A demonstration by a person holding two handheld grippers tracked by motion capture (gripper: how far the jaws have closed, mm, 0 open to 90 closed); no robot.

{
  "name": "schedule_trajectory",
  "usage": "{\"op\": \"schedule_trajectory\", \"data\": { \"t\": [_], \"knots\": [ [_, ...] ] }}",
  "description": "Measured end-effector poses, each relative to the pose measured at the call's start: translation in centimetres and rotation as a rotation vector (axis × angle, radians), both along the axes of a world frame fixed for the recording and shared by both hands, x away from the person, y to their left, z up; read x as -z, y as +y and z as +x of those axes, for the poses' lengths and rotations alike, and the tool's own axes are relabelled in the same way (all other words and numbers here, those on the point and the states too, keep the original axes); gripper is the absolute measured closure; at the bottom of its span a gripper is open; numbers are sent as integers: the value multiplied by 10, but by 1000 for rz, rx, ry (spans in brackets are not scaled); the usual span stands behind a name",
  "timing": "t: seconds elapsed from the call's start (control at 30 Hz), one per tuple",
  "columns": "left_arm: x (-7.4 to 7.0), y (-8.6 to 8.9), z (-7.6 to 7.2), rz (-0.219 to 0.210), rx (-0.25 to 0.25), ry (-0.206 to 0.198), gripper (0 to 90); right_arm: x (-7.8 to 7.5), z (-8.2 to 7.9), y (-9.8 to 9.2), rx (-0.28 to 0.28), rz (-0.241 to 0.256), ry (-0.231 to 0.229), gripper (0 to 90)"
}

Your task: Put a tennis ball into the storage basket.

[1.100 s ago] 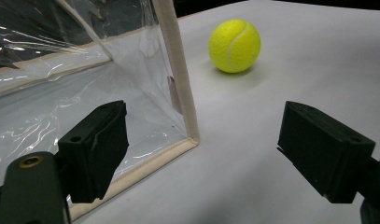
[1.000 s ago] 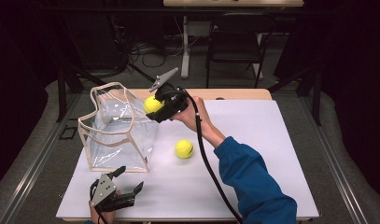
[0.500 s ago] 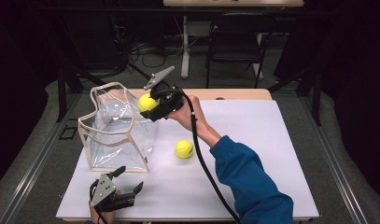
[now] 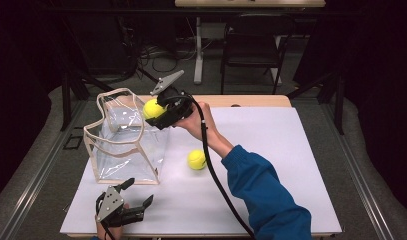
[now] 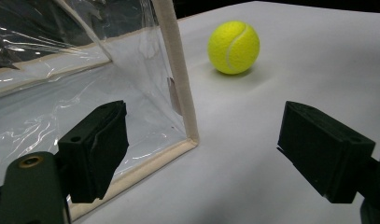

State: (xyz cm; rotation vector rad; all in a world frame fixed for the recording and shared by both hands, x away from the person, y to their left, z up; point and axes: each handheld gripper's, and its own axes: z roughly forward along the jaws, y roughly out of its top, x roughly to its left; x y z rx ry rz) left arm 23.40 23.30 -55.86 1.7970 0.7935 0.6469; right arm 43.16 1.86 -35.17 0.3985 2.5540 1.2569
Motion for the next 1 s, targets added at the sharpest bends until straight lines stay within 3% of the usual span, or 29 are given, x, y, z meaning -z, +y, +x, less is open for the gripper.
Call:
{"op": "schedule_trajectory", "data": {
  "t": [0.47, 1.0],
  "knots": [
    [0, 0, 1, 0, 5, 22, 160, -5, -2, 4, -11, 14, -13, 262],
    [-1, 1, 1, 1, 15, 17, 160, -10, -4, 16, -31, 36, -29, 262]
  ]
}}
